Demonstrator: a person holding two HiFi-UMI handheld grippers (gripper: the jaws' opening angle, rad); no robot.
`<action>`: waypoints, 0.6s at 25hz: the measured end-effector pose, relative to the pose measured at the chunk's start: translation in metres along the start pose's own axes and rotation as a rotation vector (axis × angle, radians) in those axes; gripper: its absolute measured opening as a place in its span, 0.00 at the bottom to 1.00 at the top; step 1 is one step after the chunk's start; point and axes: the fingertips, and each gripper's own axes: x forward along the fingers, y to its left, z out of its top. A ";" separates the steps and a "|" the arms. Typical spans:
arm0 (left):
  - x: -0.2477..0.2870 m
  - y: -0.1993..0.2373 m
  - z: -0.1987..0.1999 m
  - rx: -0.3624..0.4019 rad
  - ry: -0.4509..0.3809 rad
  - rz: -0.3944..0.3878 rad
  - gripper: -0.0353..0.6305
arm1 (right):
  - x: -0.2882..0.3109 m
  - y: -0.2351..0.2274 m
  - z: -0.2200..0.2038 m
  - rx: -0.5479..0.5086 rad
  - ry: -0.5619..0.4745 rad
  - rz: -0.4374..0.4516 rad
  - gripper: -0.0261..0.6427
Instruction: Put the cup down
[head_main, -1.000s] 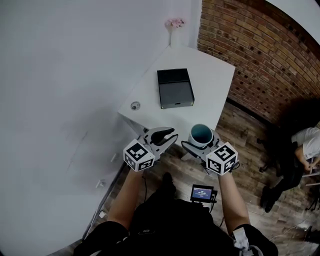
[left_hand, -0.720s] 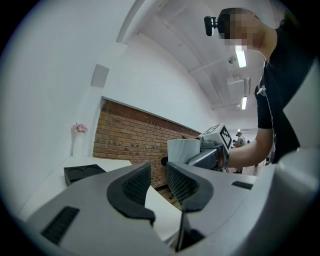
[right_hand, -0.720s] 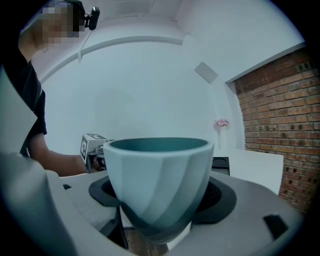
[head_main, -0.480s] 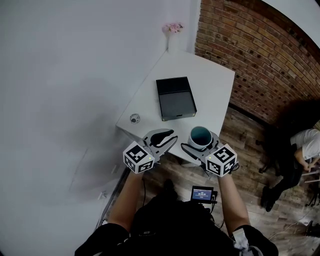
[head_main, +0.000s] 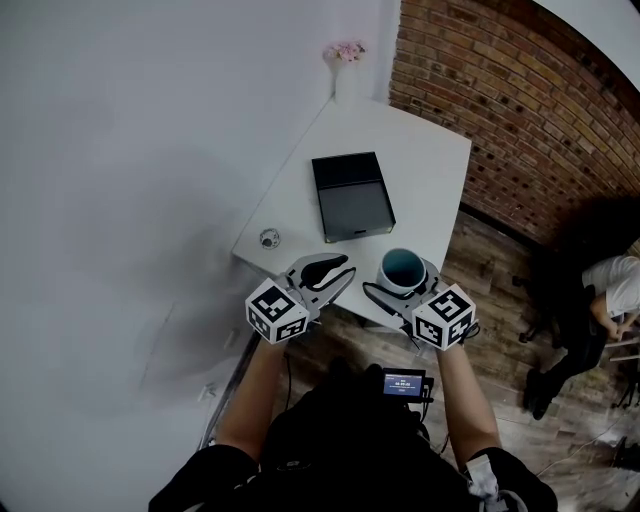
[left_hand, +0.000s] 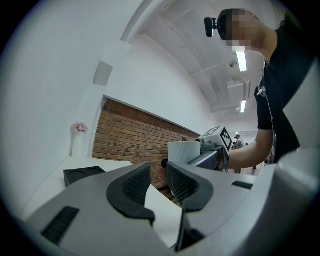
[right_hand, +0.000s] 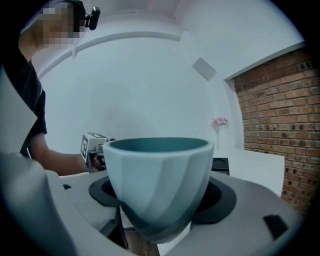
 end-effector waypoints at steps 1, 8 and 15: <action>0.000 0.000 0.000 -0.001 0.001 0.000 0.19 | 0.000 0.000 0.001 -0.001 0.000 0.001 0.63; 0.002 -0.003 -0.005 -0.002 0.009 0.013 0.19 | -0.002 -0.002 -0.002 -0.005 -0.002 0.018 0.63; 0.022 -0.013 0.001 0.019 0.033 0.038 0.19 | -0.019 -0.015 0.003 -0.015 -0.014 0.031 0.63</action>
